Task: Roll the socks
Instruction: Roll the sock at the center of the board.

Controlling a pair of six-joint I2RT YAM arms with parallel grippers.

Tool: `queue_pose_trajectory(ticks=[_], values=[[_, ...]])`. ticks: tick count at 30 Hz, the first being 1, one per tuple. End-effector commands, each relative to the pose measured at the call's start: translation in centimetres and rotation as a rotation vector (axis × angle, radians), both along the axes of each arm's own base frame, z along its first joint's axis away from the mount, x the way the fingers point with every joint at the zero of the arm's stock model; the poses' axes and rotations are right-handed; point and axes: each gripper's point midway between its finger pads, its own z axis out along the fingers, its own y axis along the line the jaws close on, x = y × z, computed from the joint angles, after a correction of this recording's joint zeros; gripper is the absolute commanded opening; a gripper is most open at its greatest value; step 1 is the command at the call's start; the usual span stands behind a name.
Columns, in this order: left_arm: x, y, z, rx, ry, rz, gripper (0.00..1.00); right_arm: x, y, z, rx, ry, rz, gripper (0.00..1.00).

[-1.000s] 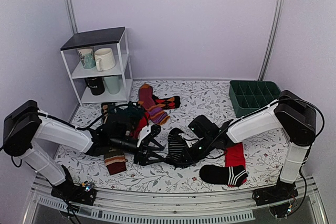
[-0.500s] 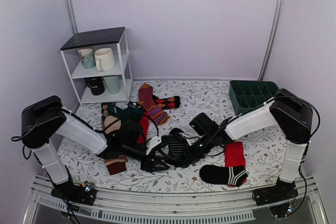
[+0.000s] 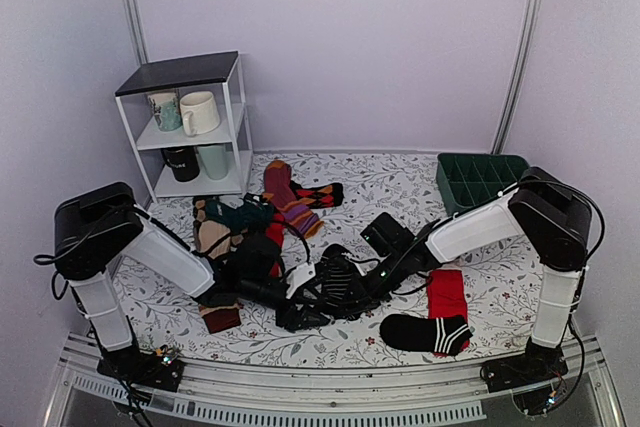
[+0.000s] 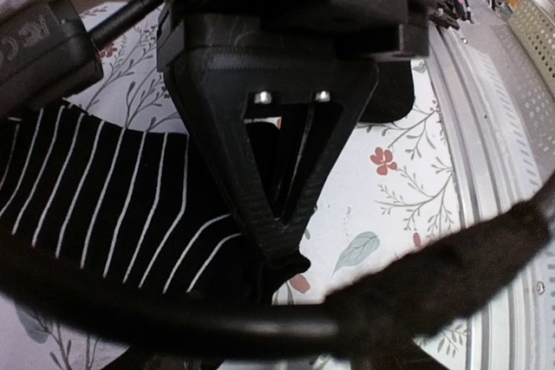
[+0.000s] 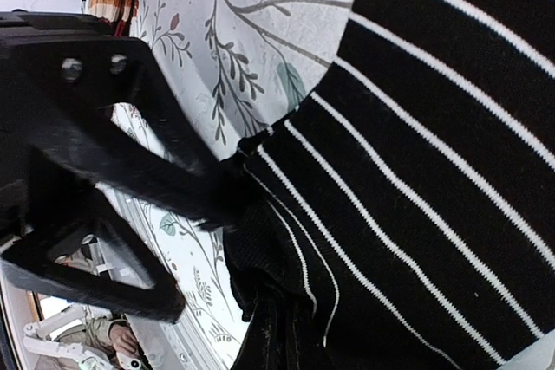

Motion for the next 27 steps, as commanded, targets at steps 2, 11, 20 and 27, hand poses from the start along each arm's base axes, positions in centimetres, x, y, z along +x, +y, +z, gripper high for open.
queue_pose_trajectory(ticks=[2,11,20,27], values=[[0.8,-0.8,-0.3,-0.005,-0.053,0.019,0.58,-2.6,-4.4,-5.0,-0.232,0.128,-0.003,0.00],[1.0,-0.7,-0.4,-0.023,-0.119,0.029,0.58,-3.0,-4.5,-5.2,-0.230,0.148,0.011,0.00],[0.5,-1.0,-0.9,-0.033,-0.120,-0.007,0.53,-3.1,-4.6,-5.1,-0.232,0.156,0.023,0.00],[-1.2,-1.3,-0.1,-0.078,-0.159,-0.084,0.56,-3.2,-4.7,-5.3,-0.233,0.174,0.025,0.00]])
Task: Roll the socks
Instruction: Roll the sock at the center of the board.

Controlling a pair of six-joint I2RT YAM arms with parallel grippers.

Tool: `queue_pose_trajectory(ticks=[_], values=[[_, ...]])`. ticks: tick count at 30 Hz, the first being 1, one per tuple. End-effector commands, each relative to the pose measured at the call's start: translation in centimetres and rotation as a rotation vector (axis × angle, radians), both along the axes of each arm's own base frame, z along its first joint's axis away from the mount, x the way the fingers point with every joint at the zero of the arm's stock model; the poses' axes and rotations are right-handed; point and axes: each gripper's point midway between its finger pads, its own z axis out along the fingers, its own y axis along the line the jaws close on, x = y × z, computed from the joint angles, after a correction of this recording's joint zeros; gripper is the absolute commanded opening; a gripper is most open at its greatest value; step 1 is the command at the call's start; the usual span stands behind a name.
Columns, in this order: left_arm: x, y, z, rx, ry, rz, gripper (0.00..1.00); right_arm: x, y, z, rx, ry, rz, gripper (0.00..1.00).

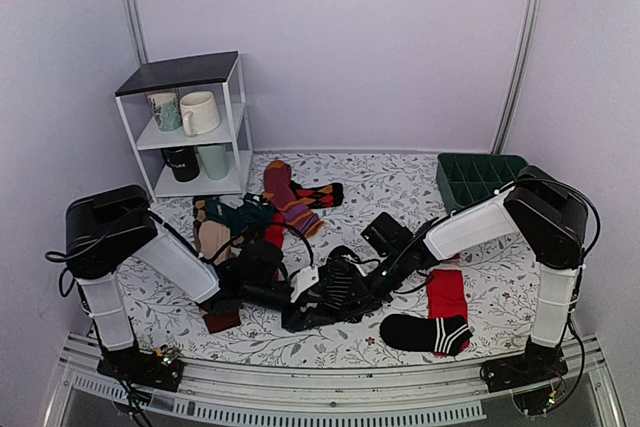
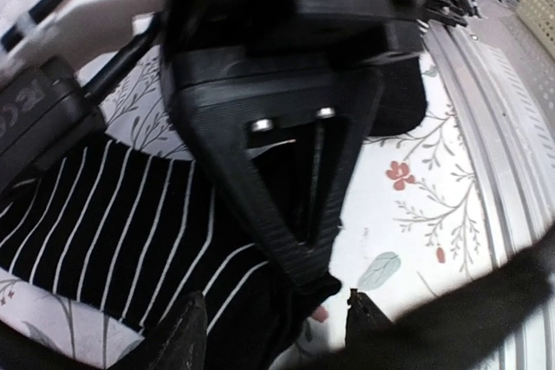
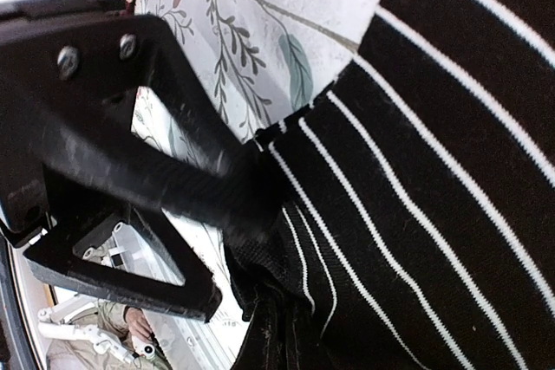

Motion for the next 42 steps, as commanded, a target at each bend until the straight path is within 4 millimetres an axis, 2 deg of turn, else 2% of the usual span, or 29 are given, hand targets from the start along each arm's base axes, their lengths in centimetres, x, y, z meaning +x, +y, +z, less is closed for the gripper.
queue_pose_trajectory(ticks=[1,5,8,16,24,34,40,42], values=[[-2.0,-0.1,0.9,-0.052,-0.060,-0.086,0.55,-2.5,-4.4,-5.2,-0.240,0.105,-0.006,0.00],[-3.5,1.0,2.8,-0.146,-0.150,-0.141,0.52,-2.5,-4.4,-5.2,-0.240,0.102,-0.005,0.00],[-4.2,1.6,3.3,-0.185,-0.211,-0.176,0.56,-2.6,-4.5,-5.2,-0.243,0.105,-0.002,0.00],[-3.5,0.2,3.1,-0.158,-0.262,-0.222,0.60,-2.9,-4.7,-5.0,-0.241,0.105,0.021,0.00],[-3.1,-0.7,0.6,-0.078,-0.210,-0.247,0.56,-3.0,-4.6,-4.9,-0.232,0.107,0.031,0.00],[-3.0,-0.6,-0.3,-0.049,-0.161,-0.220,0.50,-3.2,-4.7,-4.8,-0.231,0.111,0.038,0.00],[-2.5,-1.1,-0.8,-0.019,-0.121,-0.211,0.41,-3.4,-4.7,-4.6,-0.227,0.120,0.045,0.00],[-2.5,-1.1,-0.9,-0.019,-0.116,-0.211,0.35,-3.3,-4.7,-4.6,-0.226,0.121,0.046,0.00]])
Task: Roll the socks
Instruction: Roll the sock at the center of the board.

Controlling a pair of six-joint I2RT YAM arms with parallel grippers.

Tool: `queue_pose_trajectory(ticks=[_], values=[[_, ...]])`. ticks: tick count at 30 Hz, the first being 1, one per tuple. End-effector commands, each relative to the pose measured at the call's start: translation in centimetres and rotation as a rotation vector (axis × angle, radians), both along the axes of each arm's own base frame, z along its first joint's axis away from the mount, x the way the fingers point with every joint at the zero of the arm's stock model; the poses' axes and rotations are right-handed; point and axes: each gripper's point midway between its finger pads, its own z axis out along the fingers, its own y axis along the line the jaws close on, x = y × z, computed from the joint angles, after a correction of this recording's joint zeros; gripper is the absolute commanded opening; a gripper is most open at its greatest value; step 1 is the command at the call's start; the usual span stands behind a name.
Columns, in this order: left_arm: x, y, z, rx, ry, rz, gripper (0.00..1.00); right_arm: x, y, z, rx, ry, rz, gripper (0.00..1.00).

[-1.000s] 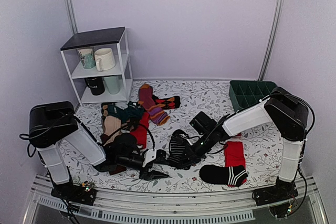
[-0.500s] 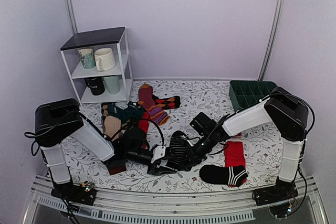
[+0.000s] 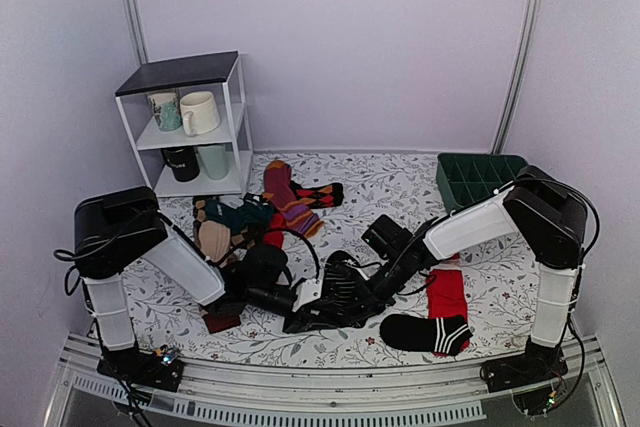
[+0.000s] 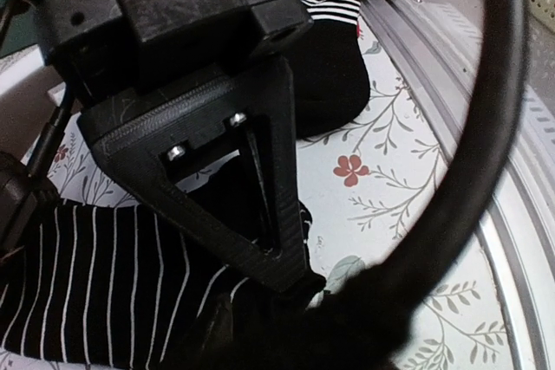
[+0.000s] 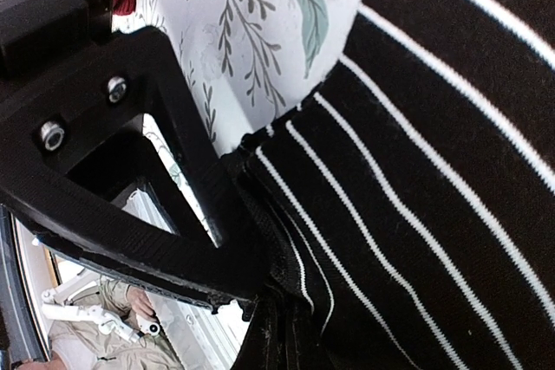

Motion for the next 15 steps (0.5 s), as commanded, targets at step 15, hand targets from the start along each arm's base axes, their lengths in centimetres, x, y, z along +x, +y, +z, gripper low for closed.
queue_pose_trajectory(ticks=[15], values=[[-0.40,0.82,-1.15,0.066,0.052,0.020,0.42,-1.70,-3.57,-3.88,-0.199,0.092,-0.006,0.00]])
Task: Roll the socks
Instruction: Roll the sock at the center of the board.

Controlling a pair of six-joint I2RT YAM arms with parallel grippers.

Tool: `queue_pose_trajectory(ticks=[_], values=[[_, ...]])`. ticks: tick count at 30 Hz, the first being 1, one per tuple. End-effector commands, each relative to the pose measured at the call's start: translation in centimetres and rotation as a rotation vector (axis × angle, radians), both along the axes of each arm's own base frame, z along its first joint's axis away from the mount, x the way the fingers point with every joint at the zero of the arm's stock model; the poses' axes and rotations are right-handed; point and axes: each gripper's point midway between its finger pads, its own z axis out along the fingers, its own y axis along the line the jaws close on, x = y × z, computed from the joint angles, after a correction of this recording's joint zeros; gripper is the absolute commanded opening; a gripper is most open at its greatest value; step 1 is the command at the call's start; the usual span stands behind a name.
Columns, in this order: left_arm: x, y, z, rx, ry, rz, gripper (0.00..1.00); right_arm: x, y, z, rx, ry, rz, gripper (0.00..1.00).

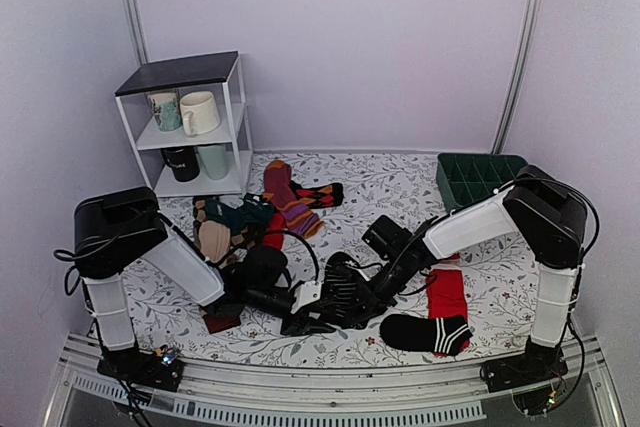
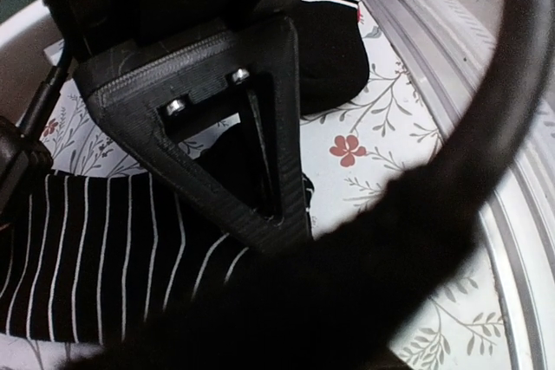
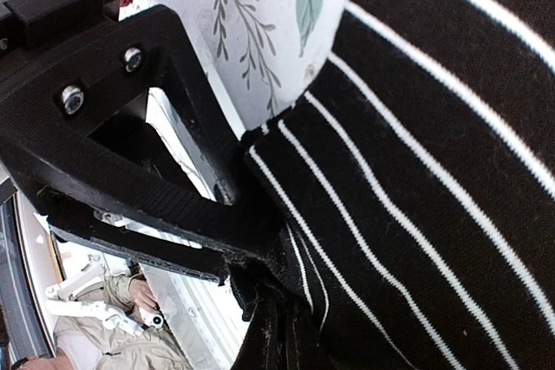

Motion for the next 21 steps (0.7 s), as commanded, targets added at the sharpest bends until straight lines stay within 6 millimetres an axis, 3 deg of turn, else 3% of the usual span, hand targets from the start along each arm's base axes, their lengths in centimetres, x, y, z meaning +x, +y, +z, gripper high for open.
queue_pose_trajectory(ticks=[1,4,8,10,16,21], values=[[-0.1,0.2,-0.5,0.040,0.018,0.001,0.42,-1.5,-3.2,-3.9,-0.184,0.072,-0.008,0.00],[0.0,-0.2,-0.8,0.065,0.032,-0.007,0.39,-1.5,-3.1,-3.6,-0.178,0.078,-0.003,0.00],[0.0,-0.2,-1.2,0.083,0.040,-0.006,0.17,-1.6,-3.1,-3.6,-0.175,0.086,0.000,0.00],[0.0,-0.2,-1.3,0.089,0.049,-0.005,0.01,-1.6,-3.1,-3.6,-0.176,0.084,0.001,0.00],[-0.9,0.7,-1.3,0.120,0.125,0.008,0.00,-0.7,-2.8,-3.1,-0.160,0.046,-0.019,0.01],[-1.3,1.4,-1.1,0.113,0.192,0.031,0.00,1.9,-1.2,-0.7,-0.081,-0.102,-0.064,0.26]])
